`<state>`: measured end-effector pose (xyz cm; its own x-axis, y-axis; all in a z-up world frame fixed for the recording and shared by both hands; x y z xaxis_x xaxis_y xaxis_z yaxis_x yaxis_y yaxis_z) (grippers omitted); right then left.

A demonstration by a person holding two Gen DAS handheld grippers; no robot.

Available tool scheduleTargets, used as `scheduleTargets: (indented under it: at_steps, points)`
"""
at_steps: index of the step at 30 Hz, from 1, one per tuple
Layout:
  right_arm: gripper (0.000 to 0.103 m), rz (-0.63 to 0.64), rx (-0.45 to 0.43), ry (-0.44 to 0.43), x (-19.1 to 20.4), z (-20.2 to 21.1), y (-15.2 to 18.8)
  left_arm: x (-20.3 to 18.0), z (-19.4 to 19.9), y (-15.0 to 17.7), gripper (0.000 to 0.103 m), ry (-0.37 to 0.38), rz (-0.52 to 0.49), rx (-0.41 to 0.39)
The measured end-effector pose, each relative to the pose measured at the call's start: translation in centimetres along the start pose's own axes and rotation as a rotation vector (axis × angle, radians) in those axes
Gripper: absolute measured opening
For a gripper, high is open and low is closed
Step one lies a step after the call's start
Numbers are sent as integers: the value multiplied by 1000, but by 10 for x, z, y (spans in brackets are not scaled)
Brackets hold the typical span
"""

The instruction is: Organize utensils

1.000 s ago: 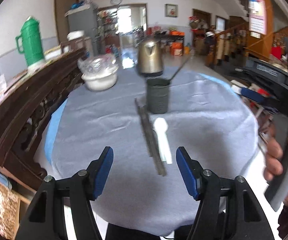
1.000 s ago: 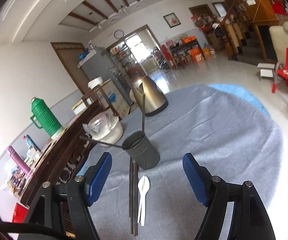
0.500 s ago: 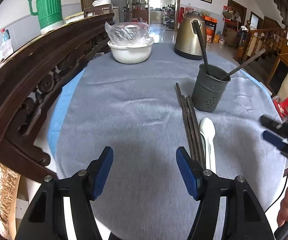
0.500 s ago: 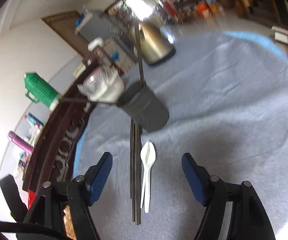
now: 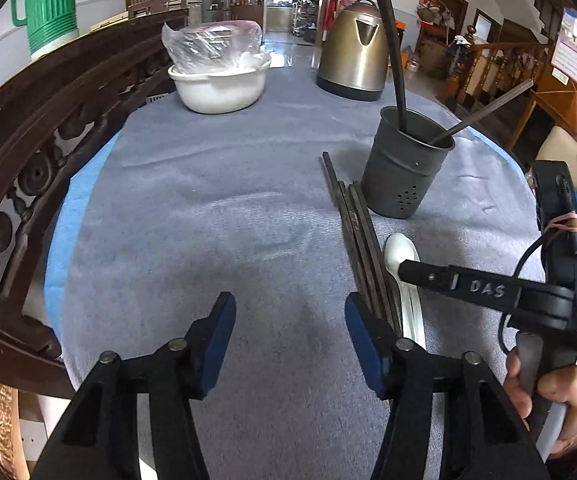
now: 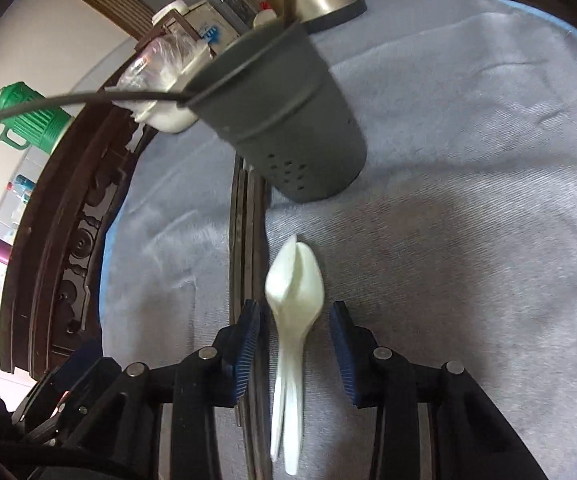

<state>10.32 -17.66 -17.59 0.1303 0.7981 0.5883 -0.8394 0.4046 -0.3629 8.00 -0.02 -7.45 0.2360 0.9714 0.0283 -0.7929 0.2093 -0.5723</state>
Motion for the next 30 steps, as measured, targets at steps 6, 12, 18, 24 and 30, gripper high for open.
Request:
scheduleTargets:
  at_steps: [6, 12, 18, 24, 30]
  points:
    - [16, 105, 0, 52, 15, -6, 3, 0, -3, -2, 43, 29, -8, 10]
    - [9, 154, -40, 90, 17, 18, 2, -9, 0, -3, 42, 52, -31, 4]
    - [11, 38, -86, 83, -21, 51, -2, -33, 1, -3, 42, 95, -84, 2]
    - [16, -73, -57, -35, -36, 55, -9, -59, -7, -11, 42, 151, -126, 38]
    - [25, -107, -83, -59, -51, 72, -4, -86, -27, -6, 42, 163, -203, 96]
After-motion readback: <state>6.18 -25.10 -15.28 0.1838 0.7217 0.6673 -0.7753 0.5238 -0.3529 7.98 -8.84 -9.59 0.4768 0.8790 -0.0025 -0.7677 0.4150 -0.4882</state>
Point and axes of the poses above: each gripper's, at about its wrist camera, not at the fingertips, and z roughly against the way its jaws point, x to its left, y to its underside, the point moved 3 cm from there along -z, roughly the way its jaws point, and after that the axes turned 8 degrees about -y, right-handed, at the moved point
